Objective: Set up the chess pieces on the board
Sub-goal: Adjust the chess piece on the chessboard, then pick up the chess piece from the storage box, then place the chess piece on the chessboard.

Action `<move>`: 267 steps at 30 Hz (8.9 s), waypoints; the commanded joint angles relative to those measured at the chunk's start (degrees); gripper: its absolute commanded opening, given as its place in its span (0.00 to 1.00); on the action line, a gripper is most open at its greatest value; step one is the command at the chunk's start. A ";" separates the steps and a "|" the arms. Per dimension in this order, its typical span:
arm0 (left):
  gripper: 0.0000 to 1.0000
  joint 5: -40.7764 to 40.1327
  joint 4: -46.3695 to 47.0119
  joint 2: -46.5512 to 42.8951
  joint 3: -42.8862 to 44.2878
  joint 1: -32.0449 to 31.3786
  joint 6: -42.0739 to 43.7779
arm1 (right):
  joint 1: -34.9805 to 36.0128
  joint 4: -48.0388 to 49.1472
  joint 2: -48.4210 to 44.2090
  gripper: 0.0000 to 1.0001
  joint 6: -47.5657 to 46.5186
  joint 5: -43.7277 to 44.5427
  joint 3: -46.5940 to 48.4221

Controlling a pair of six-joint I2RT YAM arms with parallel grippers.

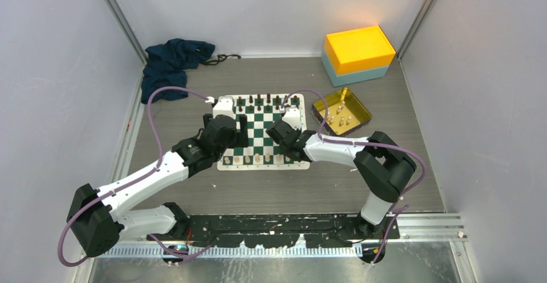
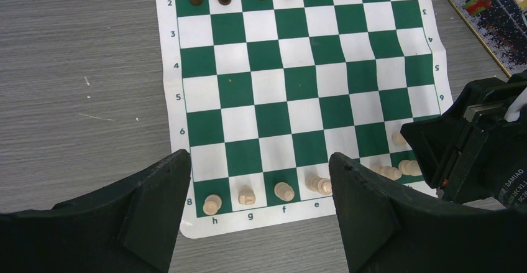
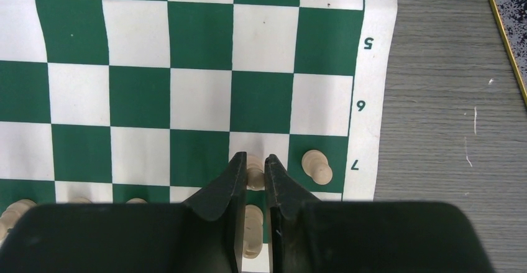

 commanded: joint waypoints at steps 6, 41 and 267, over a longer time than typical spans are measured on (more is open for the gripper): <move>0.82 -0.49 3.19 -0.39 -0.18 -0.15 0.09 | 0.28 0.66 -1.78 0.10 -0.60 1.88 0.55; 0.82 -0.56 3.34 -0.26 -0.71 -0.12 0.01 | 1.33 0.12 -0.04 0.32 -2.48 3.61 1.51; 0.96 -2.84 -0.76 -10.15 -3.94 -0.13 -2.06 | 3.35 0.61 6.84 0.01 2.53 0.50 7.14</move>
